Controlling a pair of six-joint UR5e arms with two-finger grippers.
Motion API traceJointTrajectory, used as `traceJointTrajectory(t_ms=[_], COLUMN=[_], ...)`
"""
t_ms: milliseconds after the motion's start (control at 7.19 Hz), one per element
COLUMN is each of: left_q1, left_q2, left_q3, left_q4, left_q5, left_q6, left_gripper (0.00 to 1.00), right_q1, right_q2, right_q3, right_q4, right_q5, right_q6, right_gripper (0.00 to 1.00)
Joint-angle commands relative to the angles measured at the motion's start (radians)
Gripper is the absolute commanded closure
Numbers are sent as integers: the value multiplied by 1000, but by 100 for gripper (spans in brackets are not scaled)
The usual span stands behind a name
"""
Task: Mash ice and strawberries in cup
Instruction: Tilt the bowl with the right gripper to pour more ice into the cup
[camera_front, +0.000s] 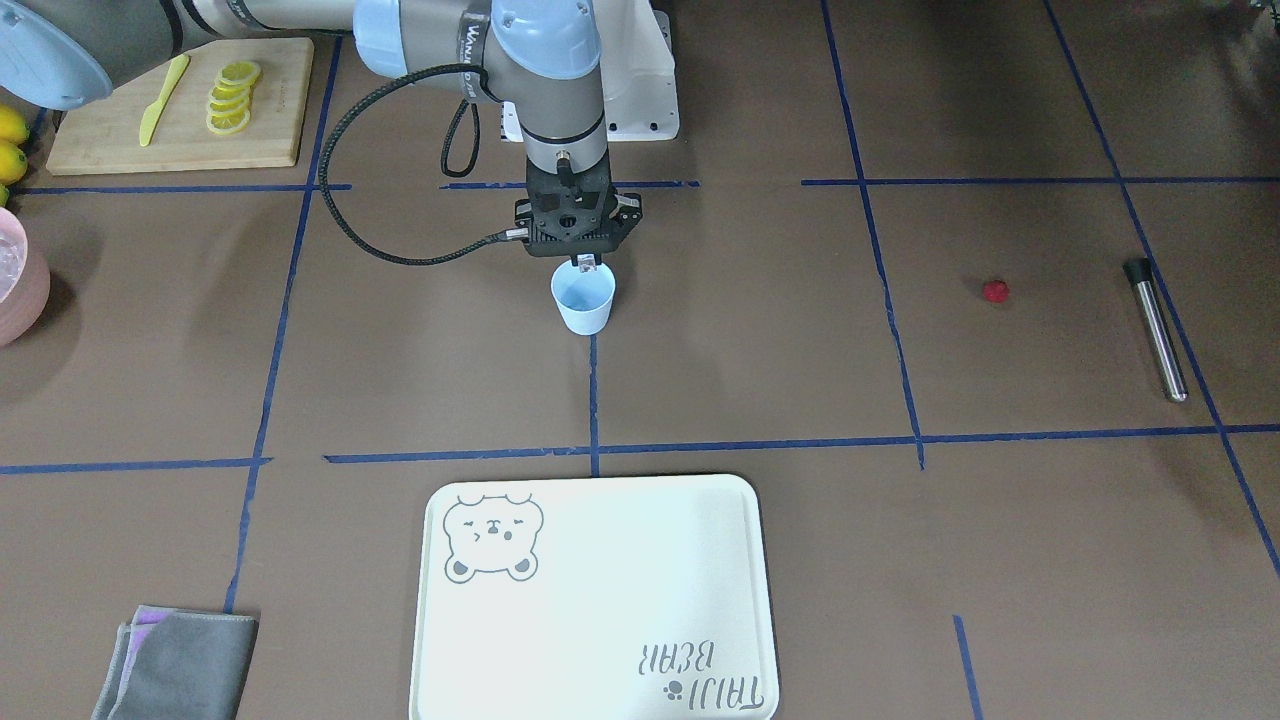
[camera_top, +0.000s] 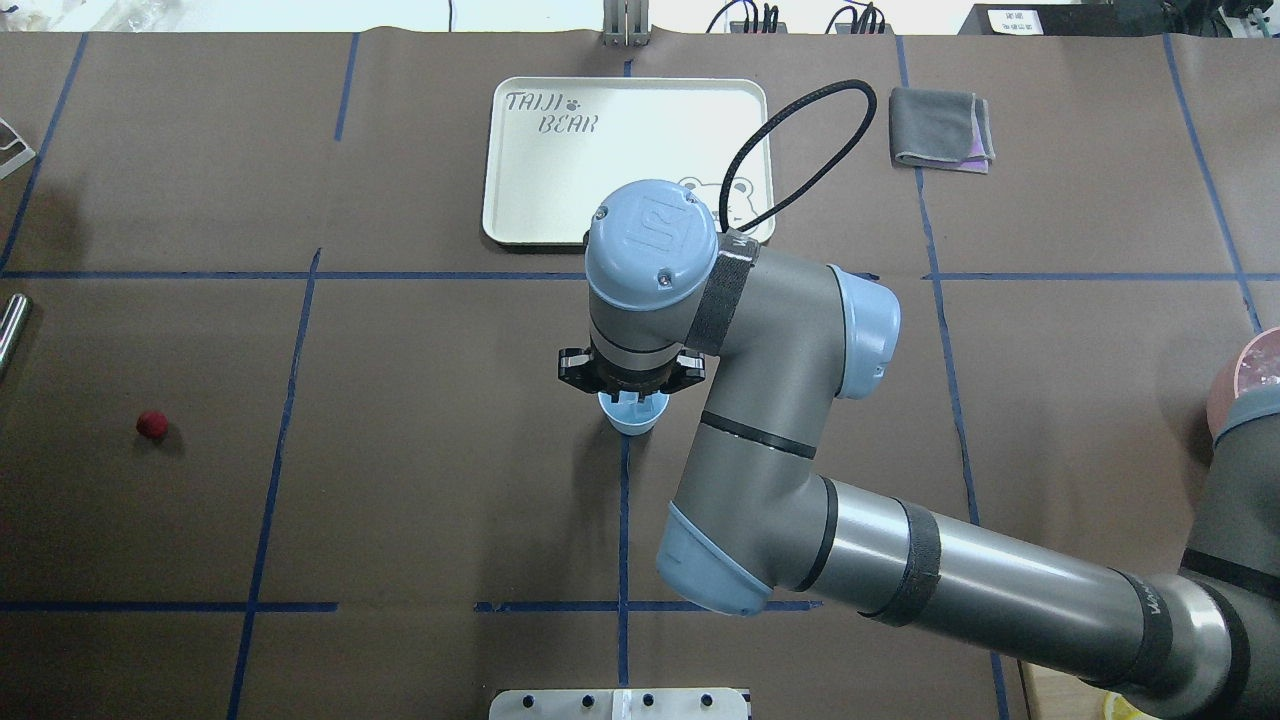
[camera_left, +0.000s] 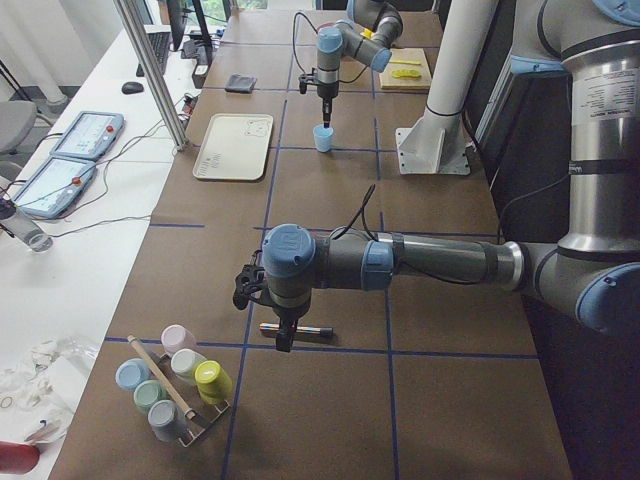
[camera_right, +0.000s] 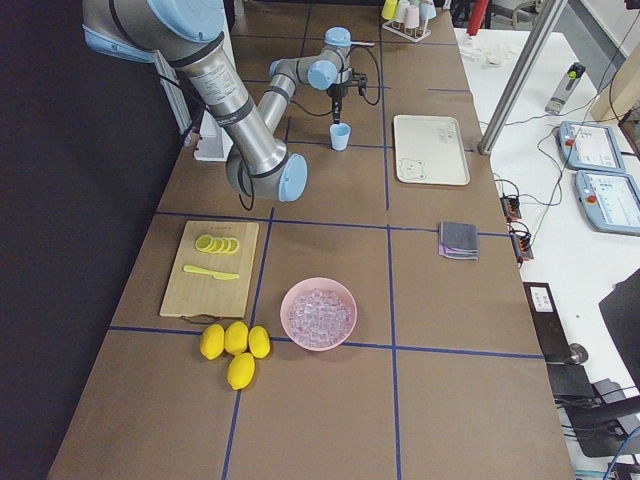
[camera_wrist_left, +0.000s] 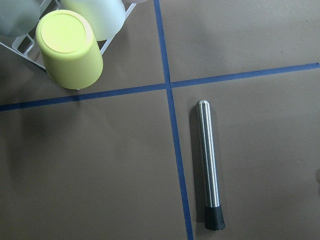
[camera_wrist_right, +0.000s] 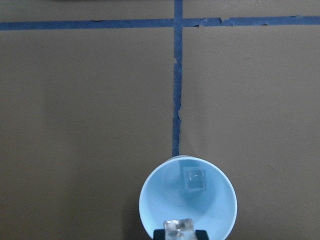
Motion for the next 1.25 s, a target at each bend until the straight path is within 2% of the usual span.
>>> traceJointTrajectory(t_ms=[0, 139, 278, 417, 556, 834, 1112], left_q1=[0, 0, 0, 0, 0, 0, 0], left_q2=[0, 0, 0, -2, -5, -5, -5], left_q3=[3, 5, 5, 5, 5, 5, 3], left_q4=[0, 0, 0, 0, 0, 1, 0], left_q5=[-2, -2, -2, -2, -2, -2, -2], left_q6=[2, 2, 2, 0, 0, 2, 0], left_gripper=[0, 0, 0, 0, 0, 0, 0], right_q1=[-1, 0, 0, 0, -1, -1, 58], right_q2=[-7, -5, -5, -5, -5, -2, -22], right_q3=[-6, -14, -17, -17, -20, -19, 48], right_q4=[0, 0, 5, 15, 16, 16, 8], right_q5=[-45, -49, -48, -48, -49, -55, -48], right_q6=[0, 0, 0, 1, 1, 3, -8], right_gripper=[95, 89, 69, 42, 1, 0, 0])
